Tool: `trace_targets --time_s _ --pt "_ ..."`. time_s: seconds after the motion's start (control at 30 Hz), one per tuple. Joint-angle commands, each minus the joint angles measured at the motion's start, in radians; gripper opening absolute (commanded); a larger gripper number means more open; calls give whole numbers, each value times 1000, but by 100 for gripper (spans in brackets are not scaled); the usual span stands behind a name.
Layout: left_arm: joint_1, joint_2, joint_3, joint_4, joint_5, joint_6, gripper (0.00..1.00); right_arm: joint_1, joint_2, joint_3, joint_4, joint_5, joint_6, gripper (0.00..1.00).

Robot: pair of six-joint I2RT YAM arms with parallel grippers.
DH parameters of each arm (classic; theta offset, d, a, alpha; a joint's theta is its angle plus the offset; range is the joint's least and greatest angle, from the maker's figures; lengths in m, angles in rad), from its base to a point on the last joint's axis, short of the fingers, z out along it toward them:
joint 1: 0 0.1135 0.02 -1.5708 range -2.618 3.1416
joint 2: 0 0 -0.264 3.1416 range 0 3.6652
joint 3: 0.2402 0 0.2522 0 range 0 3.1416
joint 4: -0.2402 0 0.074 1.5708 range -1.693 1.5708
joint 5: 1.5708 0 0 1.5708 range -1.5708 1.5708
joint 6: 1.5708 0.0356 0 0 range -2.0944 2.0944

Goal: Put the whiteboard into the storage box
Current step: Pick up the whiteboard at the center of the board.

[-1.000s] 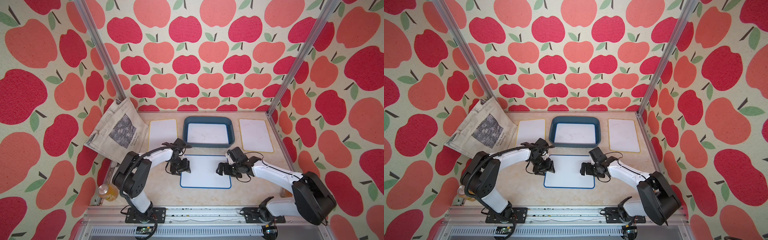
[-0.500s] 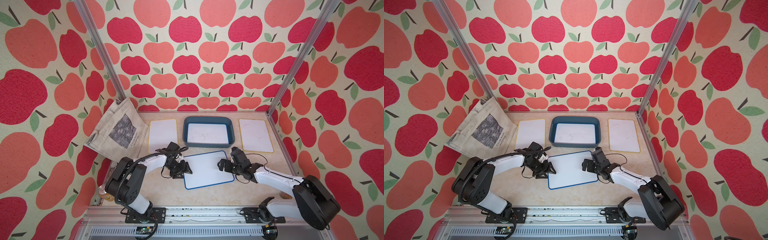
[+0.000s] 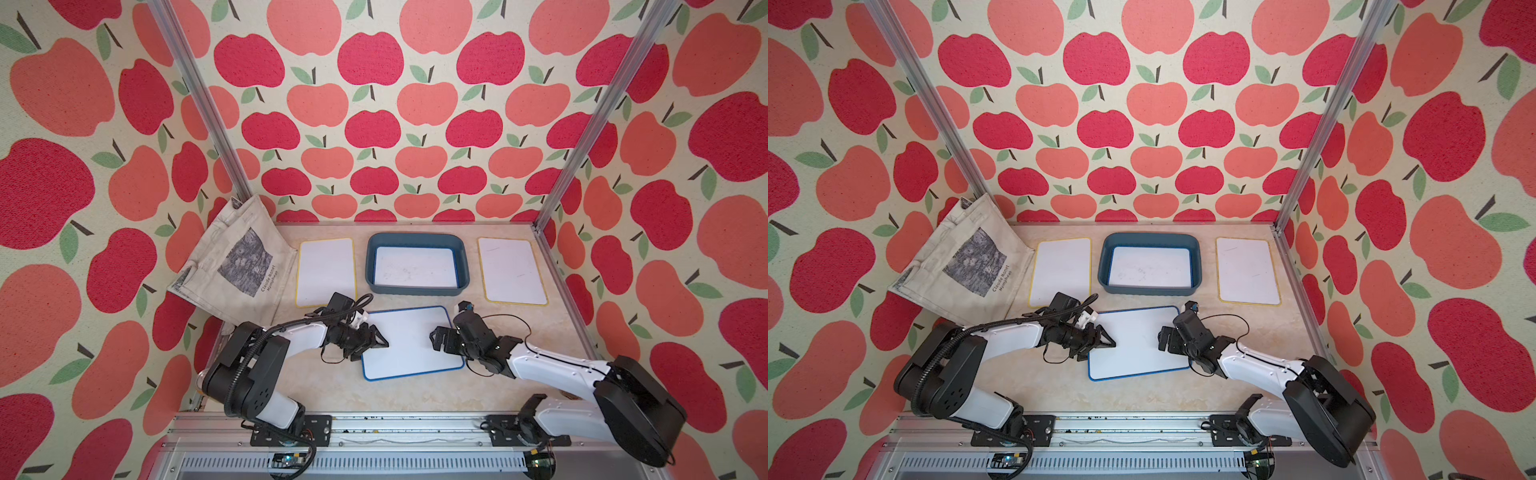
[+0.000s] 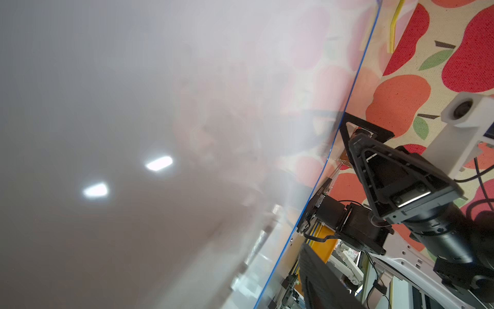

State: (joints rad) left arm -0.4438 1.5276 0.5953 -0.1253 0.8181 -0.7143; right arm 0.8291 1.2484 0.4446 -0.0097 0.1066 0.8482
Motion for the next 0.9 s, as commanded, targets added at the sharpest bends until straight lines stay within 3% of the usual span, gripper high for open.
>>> trace_targets --time_s 0.0,0.33,0.7,0.87 --pt "-25 27 -14 -24 -131 -28 68 70 14 -4 -152 -380 78 99" --pt "72 -165 26 -322 -145 91 68 9 -40 -13 -254 -351 24 99" --pt "133 -294 43 -413 -64 117 68 -2 34 -30 -161 -391 22 99" --pt "145 -326 14 -370 9 98 66 -2 80 -42 -90 -419 37 99"
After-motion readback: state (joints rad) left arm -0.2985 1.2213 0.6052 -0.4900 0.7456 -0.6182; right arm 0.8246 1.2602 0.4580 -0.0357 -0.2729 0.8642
